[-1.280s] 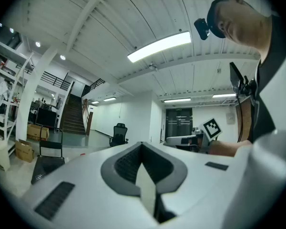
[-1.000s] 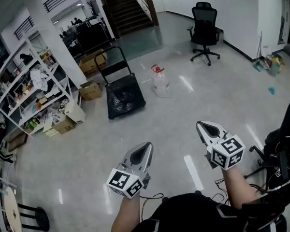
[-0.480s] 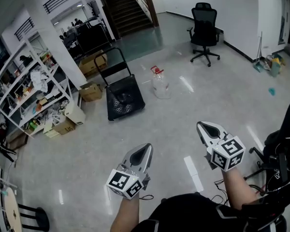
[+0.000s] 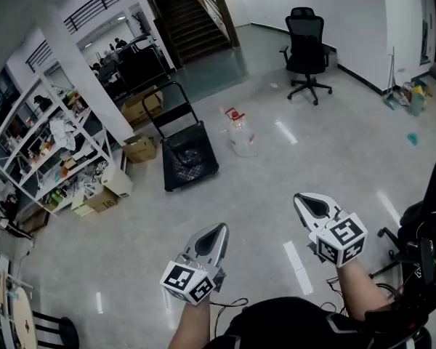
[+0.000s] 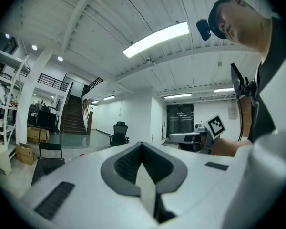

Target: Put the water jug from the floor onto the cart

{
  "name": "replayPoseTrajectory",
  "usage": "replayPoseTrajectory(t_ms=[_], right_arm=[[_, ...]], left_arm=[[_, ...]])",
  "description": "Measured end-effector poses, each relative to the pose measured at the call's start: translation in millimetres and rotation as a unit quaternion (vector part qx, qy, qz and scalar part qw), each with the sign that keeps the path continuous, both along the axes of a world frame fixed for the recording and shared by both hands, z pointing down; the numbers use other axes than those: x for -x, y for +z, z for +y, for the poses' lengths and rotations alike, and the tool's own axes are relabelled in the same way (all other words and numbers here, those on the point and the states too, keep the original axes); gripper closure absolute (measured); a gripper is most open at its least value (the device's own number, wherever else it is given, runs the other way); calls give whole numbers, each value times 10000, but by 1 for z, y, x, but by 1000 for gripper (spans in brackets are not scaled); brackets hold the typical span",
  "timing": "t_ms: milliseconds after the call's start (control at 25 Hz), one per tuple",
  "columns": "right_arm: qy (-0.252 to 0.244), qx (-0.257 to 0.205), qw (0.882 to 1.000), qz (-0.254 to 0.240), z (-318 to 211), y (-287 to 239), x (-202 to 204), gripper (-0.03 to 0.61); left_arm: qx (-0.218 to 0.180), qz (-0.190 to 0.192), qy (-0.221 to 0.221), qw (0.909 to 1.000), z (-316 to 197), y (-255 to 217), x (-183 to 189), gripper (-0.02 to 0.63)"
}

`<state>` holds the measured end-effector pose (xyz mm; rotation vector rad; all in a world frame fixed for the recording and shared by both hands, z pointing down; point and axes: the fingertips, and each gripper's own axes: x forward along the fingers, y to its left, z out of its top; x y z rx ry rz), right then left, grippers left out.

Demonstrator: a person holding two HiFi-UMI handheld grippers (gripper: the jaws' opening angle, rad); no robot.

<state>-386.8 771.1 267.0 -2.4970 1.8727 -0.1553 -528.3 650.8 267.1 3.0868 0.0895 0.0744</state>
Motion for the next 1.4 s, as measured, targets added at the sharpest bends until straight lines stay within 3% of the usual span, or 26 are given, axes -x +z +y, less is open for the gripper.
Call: replayPoseTrajectory(t_ms=[160, 480, 1160, 1400], right_arm=[[-105, 23, 9998, -145, 4, 11, -21, 577], [-161, 127, 9995, -229, -45, 28, -61, 577], [72, 440, 9990, -30, -285, 22, -165, 577], [36, 532, 9985, -82, -336, 28, -204, 577]], left_arm=[[-250, -46, -43, 9997, 5, 1, -14, 614], [-57, -121, -106, 9999, -36, 21, -49, 615], [56, 66, 138, 9999, -282, 26, -165, 614], [109, -2, 166, 9998, -329, 30, -204, 614]])
